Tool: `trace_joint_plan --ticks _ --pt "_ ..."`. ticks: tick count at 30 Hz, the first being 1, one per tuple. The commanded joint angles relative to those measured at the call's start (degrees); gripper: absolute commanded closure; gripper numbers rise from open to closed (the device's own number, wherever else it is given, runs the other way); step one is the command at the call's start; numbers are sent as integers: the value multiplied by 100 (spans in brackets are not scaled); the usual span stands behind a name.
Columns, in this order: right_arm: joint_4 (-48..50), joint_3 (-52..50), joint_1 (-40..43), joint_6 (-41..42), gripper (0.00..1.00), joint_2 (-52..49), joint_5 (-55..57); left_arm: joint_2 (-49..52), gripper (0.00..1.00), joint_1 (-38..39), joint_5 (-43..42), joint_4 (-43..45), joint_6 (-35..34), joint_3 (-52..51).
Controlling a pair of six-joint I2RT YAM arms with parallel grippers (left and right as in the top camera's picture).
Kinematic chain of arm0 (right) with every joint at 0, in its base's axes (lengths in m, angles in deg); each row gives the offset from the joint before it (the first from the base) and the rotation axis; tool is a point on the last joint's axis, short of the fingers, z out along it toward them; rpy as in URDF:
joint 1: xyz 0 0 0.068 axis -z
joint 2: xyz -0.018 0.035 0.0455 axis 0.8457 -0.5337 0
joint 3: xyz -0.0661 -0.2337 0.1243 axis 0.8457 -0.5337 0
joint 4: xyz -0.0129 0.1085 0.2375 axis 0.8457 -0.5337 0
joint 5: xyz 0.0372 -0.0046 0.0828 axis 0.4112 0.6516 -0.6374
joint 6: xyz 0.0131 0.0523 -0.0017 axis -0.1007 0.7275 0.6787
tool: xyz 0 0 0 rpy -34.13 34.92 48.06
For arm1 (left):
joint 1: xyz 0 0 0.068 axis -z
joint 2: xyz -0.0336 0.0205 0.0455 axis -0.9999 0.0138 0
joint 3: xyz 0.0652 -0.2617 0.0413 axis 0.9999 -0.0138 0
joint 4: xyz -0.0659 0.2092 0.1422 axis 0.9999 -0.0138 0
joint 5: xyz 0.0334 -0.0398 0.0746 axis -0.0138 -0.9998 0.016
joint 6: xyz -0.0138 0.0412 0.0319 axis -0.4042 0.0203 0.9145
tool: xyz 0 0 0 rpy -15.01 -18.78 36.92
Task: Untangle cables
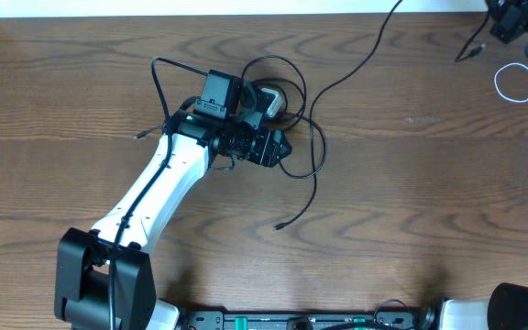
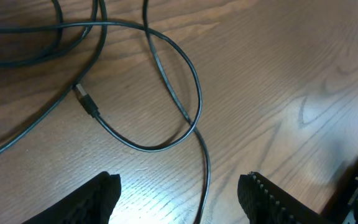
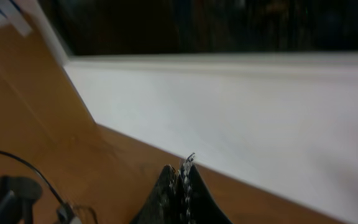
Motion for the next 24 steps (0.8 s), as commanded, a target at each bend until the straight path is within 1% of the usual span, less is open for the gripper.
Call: trace_joint_plan --ticks 1,3,4,9,11,12,15,18,19,22,24 --pt "468 50 127 686 99 286 -356 35 34 -17 136 4 114 -87" --pt "953 50 210 951 99 339 -356 35 34 -17 136 7 116 -87" --pt "1572 50 343 1381 99 409 -361 35 34 -17 138 7 116 -87" --pt "3362 50 874 2664 99 603 -470 35 34 -17 136 7 114 -87" --pt "3770 50 1102 3064 99 682 -592 35 34 -17 136 7 114 -87" --pt "3807 50 1198 3176 99 713 -684 35 34 -17 136 7 116 -87" --pt "3528 50 1349 3252 99 739 -1134 35 34 -20 138 20 118 -87" --pt "2594 50 1325 3025 99 686 -1379 28 34 -20 136 55 116 -81" --pt "2041 50 1276 2789 99 651 -1384 4 34 -31 136 50 116 -42" --pt "866 50 1027 2116 98 551 -1327 -140 34 -122 136 20 98 98" --pt "203 50 824 1766 91 463 -1163 -345 34 -214 136 31 -46 173"
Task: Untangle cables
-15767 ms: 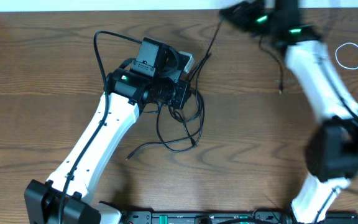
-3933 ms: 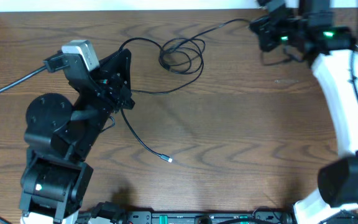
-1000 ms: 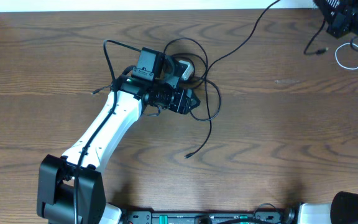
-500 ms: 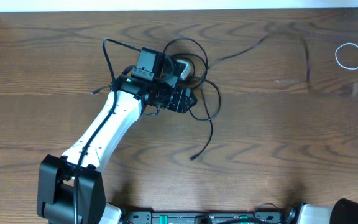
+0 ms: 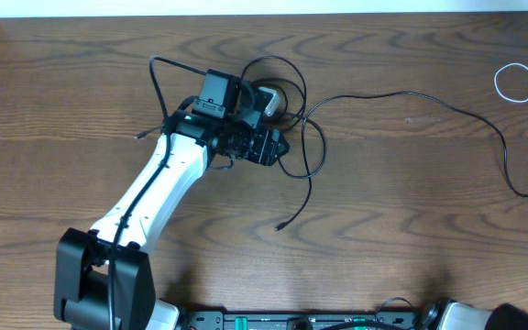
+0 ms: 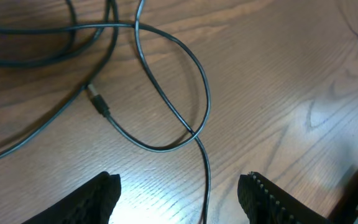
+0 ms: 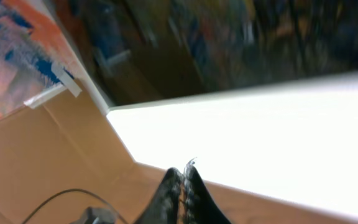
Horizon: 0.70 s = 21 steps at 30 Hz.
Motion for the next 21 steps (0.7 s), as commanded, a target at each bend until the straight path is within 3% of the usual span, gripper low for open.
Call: trace_joint_plan --ticks 1,6,8,14,21 --pt "-957 -22 -426 -914 86 -221 166 -455 34 -199 33 13 -96 205" --pt "-2339 -22 -1040 -1550 59 -527 1322 -1152 34 -516 37 -81 -476 221" --pt "-2638 -22 -1281 -1633 53 -647 1853 -1355 34 -669 37 -210 -610 221" --pt "-3080 -22 -2046 -1659 47 -1117 3246 -1556 34 -1045 37 -811 -723 221" --pt "-3075 -22 -2599 -1508 44 -2061 3523 -1532 34 -1180 490 -1152 -721 219"
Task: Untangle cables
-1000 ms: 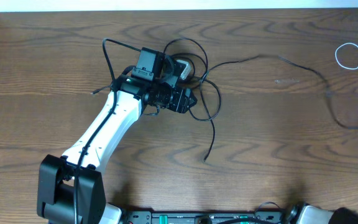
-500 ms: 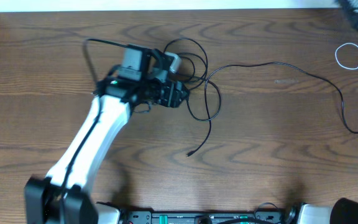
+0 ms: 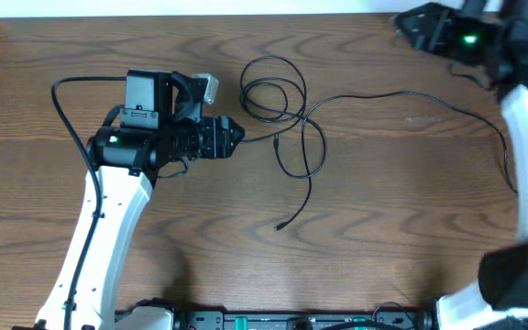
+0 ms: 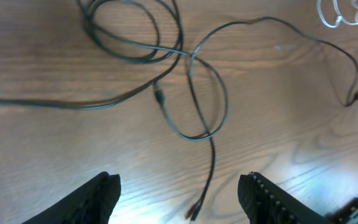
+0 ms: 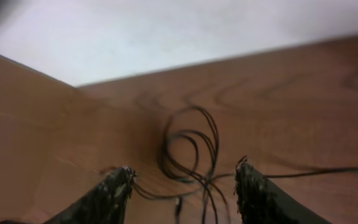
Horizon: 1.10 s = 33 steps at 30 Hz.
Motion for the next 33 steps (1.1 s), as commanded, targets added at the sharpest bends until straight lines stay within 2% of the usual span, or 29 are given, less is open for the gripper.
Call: trace_joint_plan --ticks 1,12,16,17,25,33 --pt "-15 17 -238 133 42 -566 407 7 34 -33 302 -48 -50 76" --pt "455 17 -503 1272 39 -1958 448 9 32 -31 304 -48 -50 70" --pt "509 17 -588 1731 38 -2286 776 9 32 -31 304 -48 -50 70" --pt "533 17 -605 1786 37 -2352 844 9 2 -31 304 -48 -50 70" --pt "966 17 -772 2273 33 -2699 1047 9 2 -33 304 -48 -50 70" --pt "1025 17 -861 2367 34 -2798 1088 9 2 -33 304 -48 -50 70"
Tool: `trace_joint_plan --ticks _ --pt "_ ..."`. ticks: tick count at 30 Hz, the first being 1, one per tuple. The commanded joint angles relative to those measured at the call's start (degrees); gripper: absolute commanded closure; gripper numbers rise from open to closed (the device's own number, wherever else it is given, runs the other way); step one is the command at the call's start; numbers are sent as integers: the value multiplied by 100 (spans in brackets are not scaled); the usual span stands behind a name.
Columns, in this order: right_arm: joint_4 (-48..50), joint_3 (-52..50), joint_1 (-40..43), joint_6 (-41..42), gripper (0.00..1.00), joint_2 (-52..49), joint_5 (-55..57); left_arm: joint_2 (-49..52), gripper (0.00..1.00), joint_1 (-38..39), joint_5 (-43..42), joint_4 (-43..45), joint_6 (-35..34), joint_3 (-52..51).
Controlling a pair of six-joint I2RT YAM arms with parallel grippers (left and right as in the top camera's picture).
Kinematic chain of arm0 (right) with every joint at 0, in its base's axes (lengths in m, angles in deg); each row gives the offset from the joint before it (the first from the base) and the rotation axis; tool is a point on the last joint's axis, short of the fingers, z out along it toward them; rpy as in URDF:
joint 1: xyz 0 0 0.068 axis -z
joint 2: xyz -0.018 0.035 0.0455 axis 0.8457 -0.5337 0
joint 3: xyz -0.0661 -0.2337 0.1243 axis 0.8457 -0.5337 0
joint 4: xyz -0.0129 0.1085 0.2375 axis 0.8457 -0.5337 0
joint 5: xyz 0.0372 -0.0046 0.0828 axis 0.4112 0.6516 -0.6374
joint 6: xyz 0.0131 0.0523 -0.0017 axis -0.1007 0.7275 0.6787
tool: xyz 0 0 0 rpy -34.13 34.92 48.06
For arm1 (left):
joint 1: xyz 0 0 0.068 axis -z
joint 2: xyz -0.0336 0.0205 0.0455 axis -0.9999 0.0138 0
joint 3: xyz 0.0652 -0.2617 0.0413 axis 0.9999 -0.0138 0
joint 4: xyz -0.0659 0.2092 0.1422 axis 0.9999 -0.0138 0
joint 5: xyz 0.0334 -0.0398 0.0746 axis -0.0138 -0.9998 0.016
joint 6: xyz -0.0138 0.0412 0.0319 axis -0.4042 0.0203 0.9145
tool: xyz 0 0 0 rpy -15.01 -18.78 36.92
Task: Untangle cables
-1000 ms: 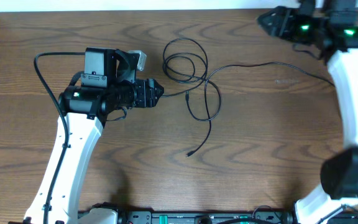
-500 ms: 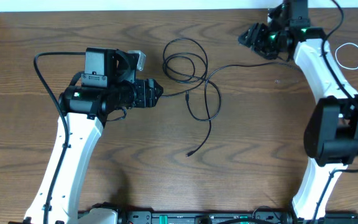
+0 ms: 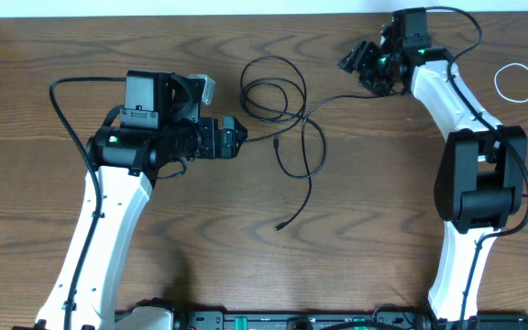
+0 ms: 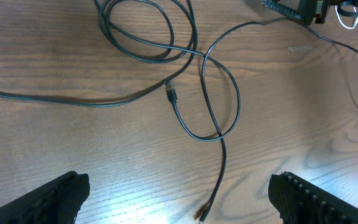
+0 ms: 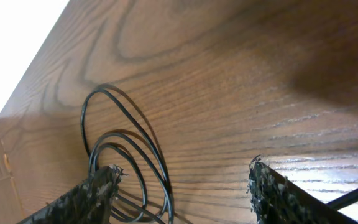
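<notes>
Black cables lie tangled at the table's middle: a coil at the back, a crossing loop, and a tail ending in a plug. One strand runs off to the right. My left gripper is open, left of the tangle; in its wrist view the left gripper has only bare wood and the plug between its fingers. My right gripper is open, low over the table right of the coil; the right gripper holds nothing.
A white cable lies coiled at the far right edge. The table's back edge meets a white wall. The right arm stretches across the back right, over the black strand running right.
My right gripper has come down and left from the top right corner to just right of the coil. The left gripper's jaws stand wider apart. The cables lie as before.
First my left gripper hung over the tangle and the right was shut at the top right, with a strand rising off the back edge. Then that strand lay stretched rightward on the table. Later the left arm stood left of the tangle, both grippers open; now the right is beside the coil.
</notes>
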Motion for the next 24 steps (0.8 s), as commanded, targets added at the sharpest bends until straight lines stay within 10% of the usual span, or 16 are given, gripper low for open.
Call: trace_joint_plan --ticks 1,16,24 --pt "0 17 -50 85 36 -59 85 7 2 -17 55 -20 -31 70" --pt "-833 17 -55 -776 35 662 0 7 2 -20 55 -20 -31 70" --pt "-1394 -33 -308 227 2 518 756 7 2 -20 55 -20 -31 70"
